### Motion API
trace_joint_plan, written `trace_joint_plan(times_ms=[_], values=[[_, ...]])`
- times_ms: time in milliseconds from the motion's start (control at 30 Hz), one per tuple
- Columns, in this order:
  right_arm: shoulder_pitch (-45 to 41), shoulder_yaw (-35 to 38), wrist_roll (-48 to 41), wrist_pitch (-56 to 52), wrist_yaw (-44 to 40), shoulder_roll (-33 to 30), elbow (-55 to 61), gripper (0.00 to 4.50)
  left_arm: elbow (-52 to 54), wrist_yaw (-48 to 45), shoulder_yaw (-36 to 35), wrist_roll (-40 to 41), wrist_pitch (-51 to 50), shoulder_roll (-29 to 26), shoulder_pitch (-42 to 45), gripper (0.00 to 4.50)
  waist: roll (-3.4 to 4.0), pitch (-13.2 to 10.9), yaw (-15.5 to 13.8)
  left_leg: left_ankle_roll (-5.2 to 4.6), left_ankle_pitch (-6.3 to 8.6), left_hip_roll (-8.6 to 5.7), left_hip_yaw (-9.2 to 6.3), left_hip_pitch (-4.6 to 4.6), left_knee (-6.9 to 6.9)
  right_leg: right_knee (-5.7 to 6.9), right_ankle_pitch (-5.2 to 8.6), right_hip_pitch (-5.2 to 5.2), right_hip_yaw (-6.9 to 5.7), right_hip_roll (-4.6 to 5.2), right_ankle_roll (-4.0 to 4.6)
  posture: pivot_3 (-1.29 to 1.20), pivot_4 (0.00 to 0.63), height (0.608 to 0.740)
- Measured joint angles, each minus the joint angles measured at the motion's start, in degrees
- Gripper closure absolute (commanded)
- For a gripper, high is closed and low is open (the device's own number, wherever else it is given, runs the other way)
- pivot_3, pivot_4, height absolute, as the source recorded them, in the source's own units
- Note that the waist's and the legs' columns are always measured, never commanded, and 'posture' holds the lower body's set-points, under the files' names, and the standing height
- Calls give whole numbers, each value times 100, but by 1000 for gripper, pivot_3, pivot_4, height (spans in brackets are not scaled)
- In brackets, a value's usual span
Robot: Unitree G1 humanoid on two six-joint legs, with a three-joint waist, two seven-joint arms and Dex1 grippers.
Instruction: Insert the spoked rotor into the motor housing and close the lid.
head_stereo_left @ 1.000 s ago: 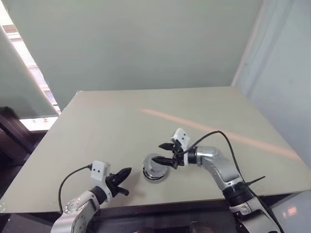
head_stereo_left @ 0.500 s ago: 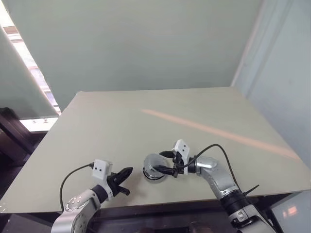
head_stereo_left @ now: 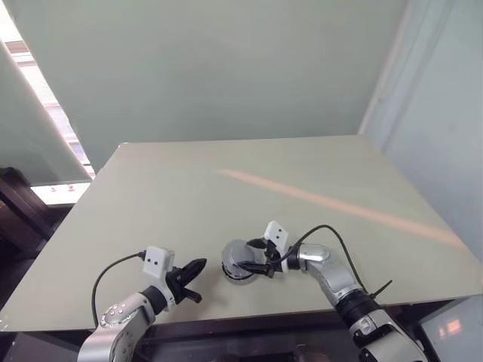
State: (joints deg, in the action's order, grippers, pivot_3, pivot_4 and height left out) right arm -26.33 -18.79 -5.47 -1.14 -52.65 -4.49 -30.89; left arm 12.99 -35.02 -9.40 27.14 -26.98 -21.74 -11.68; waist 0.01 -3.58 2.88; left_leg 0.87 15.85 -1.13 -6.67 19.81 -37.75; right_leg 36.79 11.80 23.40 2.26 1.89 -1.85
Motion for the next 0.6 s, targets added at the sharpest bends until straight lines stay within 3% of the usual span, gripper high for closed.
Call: trace_joint_plan(times_ms=[600], values=[[120,-202,346,-139,200,112,167,870,9,5,18,-7,1,0,-42,4486,0,0,3,0,0,0,1,-2,3,0,0,0,2,0,0,0,0,740]])
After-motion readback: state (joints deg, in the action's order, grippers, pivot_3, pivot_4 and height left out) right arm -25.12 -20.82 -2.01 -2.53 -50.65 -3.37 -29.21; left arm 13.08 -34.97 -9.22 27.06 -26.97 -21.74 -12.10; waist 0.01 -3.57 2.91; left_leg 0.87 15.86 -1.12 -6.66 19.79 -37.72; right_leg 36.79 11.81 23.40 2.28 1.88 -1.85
